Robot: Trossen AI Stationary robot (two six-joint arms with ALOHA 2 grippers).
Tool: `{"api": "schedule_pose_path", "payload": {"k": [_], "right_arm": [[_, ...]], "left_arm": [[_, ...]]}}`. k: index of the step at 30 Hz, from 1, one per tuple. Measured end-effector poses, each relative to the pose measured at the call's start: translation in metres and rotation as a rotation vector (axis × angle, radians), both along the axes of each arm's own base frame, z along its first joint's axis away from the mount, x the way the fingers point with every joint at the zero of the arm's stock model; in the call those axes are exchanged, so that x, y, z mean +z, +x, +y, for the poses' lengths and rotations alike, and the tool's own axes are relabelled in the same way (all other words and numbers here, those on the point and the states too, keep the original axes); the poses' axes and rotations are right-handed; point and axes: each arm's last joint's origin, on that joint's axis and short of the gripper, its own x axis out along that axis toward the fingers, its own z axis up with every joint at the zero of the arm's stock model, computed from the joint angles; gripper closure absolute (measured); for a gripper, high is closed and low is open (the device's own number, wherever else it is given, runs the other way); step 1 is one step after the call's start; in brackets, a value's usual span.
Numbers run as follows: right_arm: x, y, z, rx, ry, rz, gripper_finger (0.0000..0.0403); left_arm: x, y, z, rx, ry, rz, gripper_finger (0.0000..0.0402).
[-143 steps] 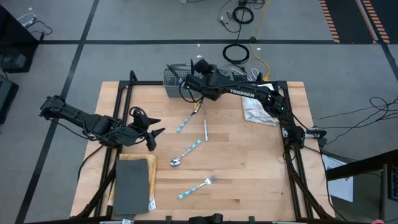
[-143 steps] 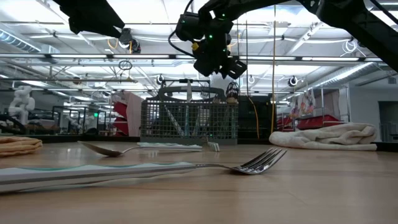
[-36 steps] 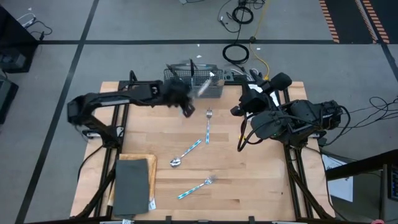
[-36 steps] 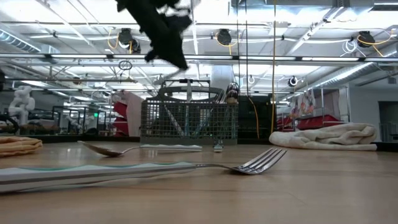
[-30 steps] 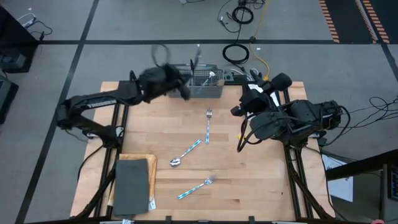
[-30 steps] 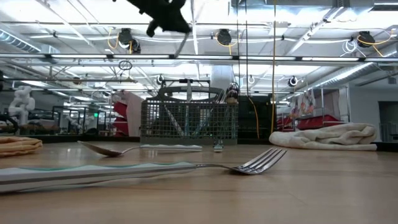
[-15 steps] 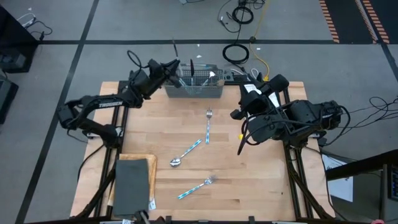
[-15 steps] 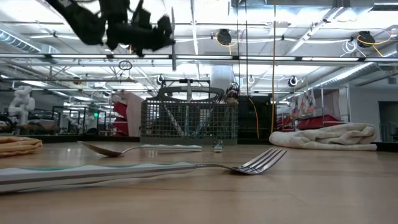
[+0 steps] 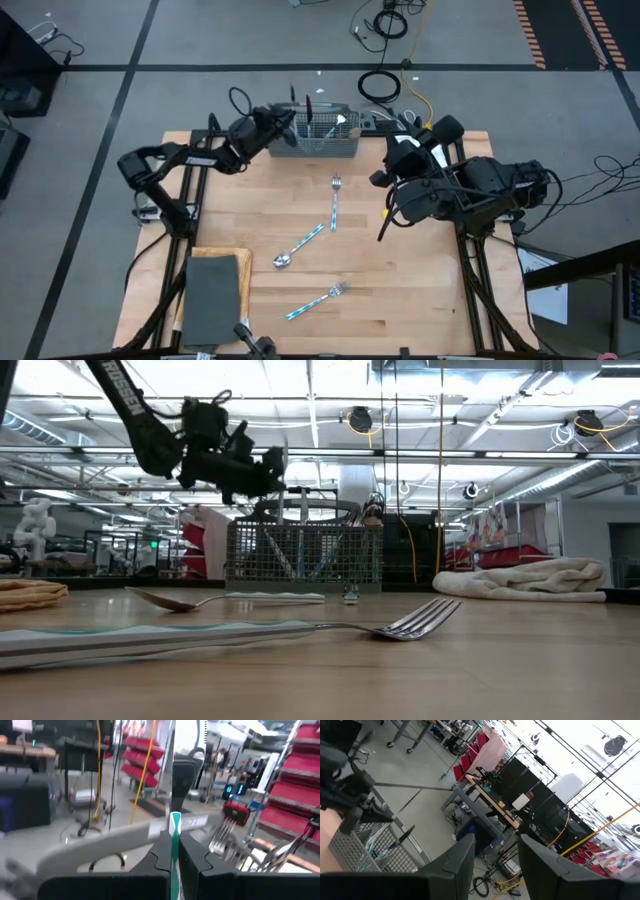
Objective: Sort silverware
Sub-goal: Put the blue table knife into the gray silverware rack, then put the blue spoon into the gray silverware rack
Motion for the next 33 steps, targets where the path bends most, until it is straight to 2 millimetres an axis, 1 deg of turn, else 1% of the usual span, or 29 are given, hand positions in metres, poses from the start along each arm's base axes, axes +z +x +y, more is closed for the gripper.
{"api": "schedule_pose_path", "payload": {"k": [5,8,11,13,16,20,23,27,30,33], "right_arm": [[0.000,0.000,0.000,0.001,0.000,0.000,0.0261],[0.000,0.000,0.000,0.001,0.000,0.000,0.0261],[0.000,0.000,0.000,0.001,0.000,0.001,0.0261],[0.000,0.000,0.000,0.001,0.000,0.001,0.0261],[0.000,0.000,0.000,0.002,0.001,0.003,0.0261],[-0.001,0.001,0.000,0.031,0.023,0.011,0.0261],[-0.001,0.001,0.001,0.041,0.031,0.014,0.0261],[-0.001,0.001,0.001,0.041,0.031,0.014,0.0261],[-0.001,0.001,0.001,0.041,0.032,0.013,0.0261],[-0.002,0.002,0.001,0.102,0.085,0.024,0.0261]], "left_arm": [[-0.012,0.003,0.003,0.002,-0.054,-0.007,0.0388],[-0.014,0.003,0.003,0.001,-0.064,0.008,0.0357],[-0.017,0.003,0.003,0.002,-0.055,0.063,0.0319],[-0.019,0.003,0.003,0.002,-0.054,0.087,0.0302],[-0.020,0.003,0.003,0.001,-0.052,0.115,0.0289],[-0.019,0.003,0.002,-0.003,-0.032,0.131,0.0285],[-0.009,0.001,0.000,-0.010,-0.009,0.104,0.0284],[0.015,-0.005,-0.007,-0.093,0.029,0.049,0.0283],[0.040,-0.011,-0.018,-0.229,0.012,0.019,0.0283],[0.066,-0.021,-0.032,-0.422,-0.083,-0.011,0.0283]]}}
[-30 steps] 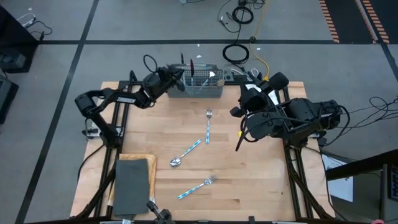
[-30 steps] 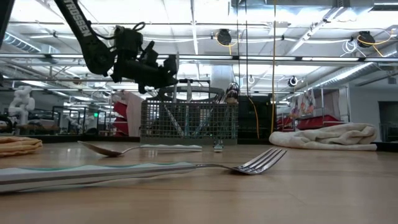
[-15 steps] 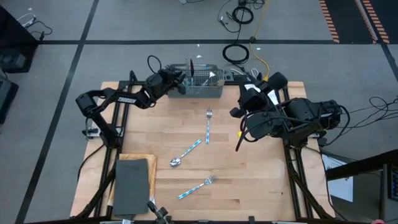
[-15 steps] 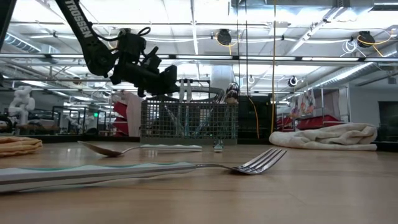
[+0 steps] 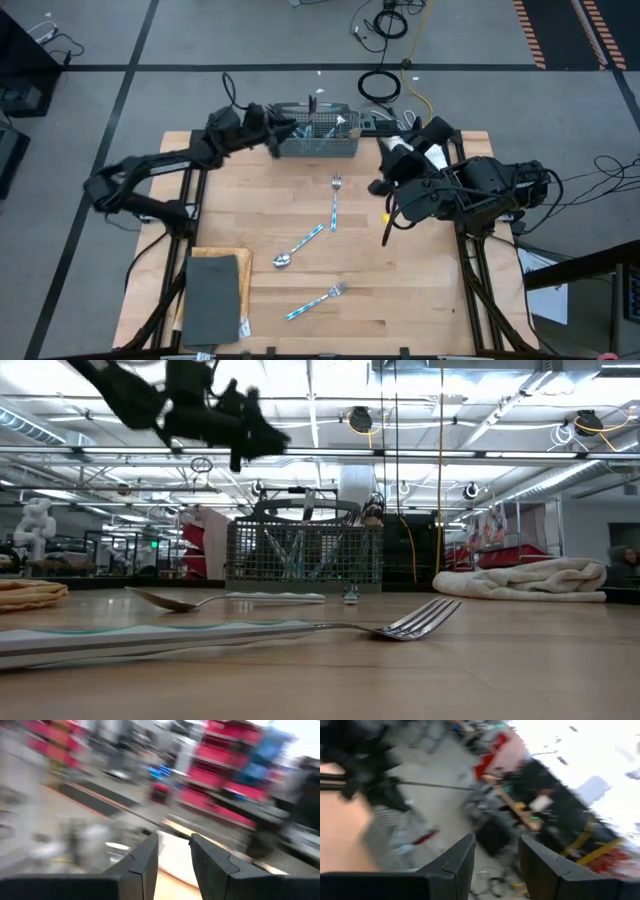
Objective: Sort silverware
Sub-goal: Put the blue spoon into the gray silverware rack
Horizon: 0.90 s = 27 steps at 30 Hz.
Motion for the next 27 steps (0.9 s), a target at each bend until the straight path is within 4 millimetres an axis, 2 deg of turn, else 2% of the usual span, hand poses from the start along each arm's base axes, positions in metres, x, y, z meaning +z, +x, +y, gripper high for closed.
{"api": "schedule_pose_path", "payload": {"k": [3,6,9,13,16,20,27], "right_arm": [[-0.004,0.002,0.002,0.119,0.123,0.012,0.0261],[-0.010,0.004,0.004,0.207,0.249,0.039,0.0261],[-0.018,0.004,0.005,0.235,0.349,0.067,0.0261],[-0.023,0.004,0.006,0.221,0.435,0.054,0.0261],[-0.024,0.006,0.006,0.209,0.452,0.031,0.0261],[-0.027,0.011,0.008,0.200,0.468,0.013,0.0261],[-0.044,0.028,0.017,0.223,0.593,0.059,0.0261]], "left_arm": [[0.020,-0.013,-0.024,-0.221,-0.051,0.057,0.0283],[0.025,-0.025,-0.055,-0.388,-0.099,0.162,0.0283],[0.018,-0.036,-0.082,-0.436,-0.181,0.320,0.0283],[-0.002,-0.043,-0.110,-0.383,-0.247,0.587,0.0283],[-0.010,-0.038,-0.126,-0.338,-0.205,0.694,0.0283],[-0.017,-0.024,-0.145,-0.321,-0.217,0.725,0.0284],[-0.043,-0.003,-0.173,-0.359,-0.234,0.859,0.0284]]}}
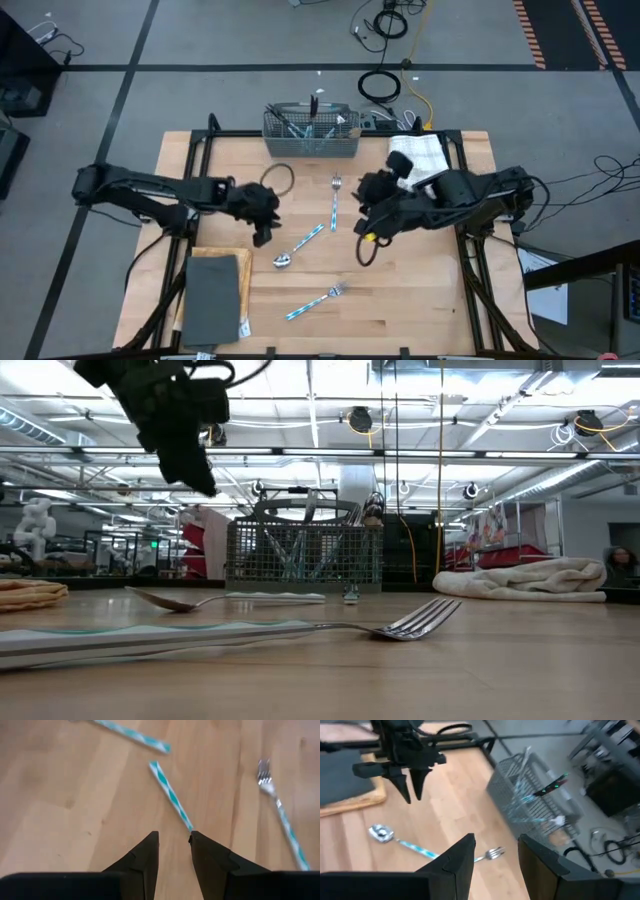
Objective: Sort silverware
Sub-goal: Put the blue spoon into the gray silverware rack
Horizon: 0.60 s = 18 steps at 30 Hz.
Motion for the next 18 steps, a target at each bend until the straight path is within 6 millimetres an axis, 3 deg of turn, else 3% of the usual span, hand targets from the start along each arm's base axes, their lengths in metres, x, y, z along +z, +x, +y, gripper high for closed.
{"api": "schedule_pose_path", "payload": {"k": [8,18], "right_arm": [[-0.028,0.029,0.011,0.000,-0.020,0.088,0.0261],[-0.051,0.047,0.019,0.028,0.029,0.164,0.0261]], "left_arm": [[-0.038,0.019,-0.019,-0.018,-0.036,0.166,0.0284],[-0.053,0.038,-0.038,-0.008,-0.073,0.113,0.0284]]}}
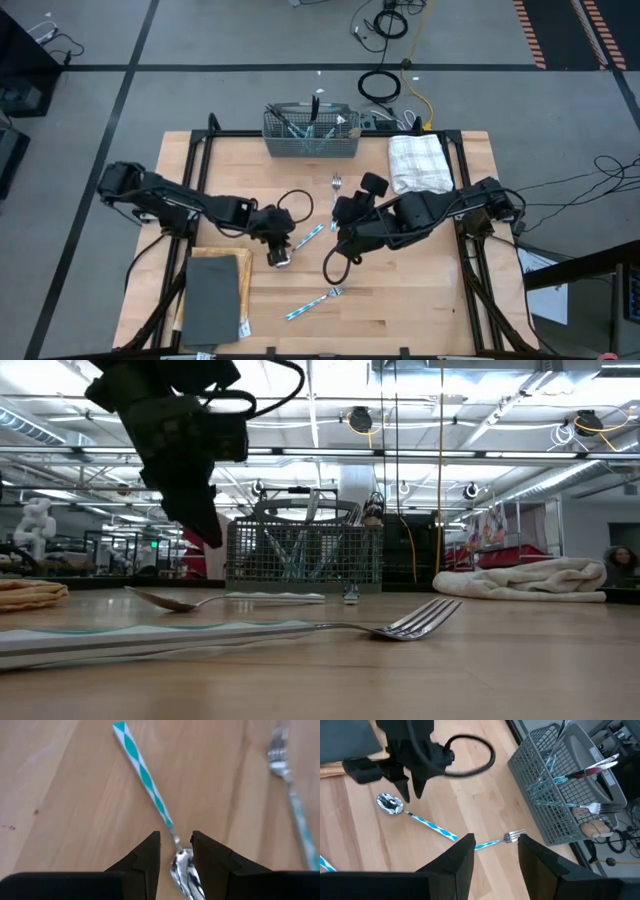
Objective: Sort silverware
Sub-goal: Put the blue spoon into the gray silverware rack
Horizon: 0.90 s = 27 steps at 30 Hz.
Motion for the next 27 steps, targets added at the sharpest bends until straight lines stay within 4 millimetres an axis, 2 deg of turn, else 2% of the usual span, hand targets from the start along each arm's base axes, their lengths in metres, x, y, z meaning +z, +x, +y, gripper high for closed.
{"api": "schedule_pose_path", "payload": {"k": [6,15,27], "right_arm": [[0.000,0.000,0.000,-0.028,0.021,-0.018,0.0261],[0.000,0.000,0.000,-0.032,0.023,-0.021,0.0261],[-0.001,0.000,0.000,-0.022,0.014,-0.011,0.0261]], "left_arm": [[-0.021,0.006,-0.002,0.007,0.054,0.067,0.0284],[-0.031,0.015,-0.005,-0.001,0.042,0.039,0.0284],[-0.055,0.025,-0.017,-0.064,0.032,0.050,0.0284]]}}
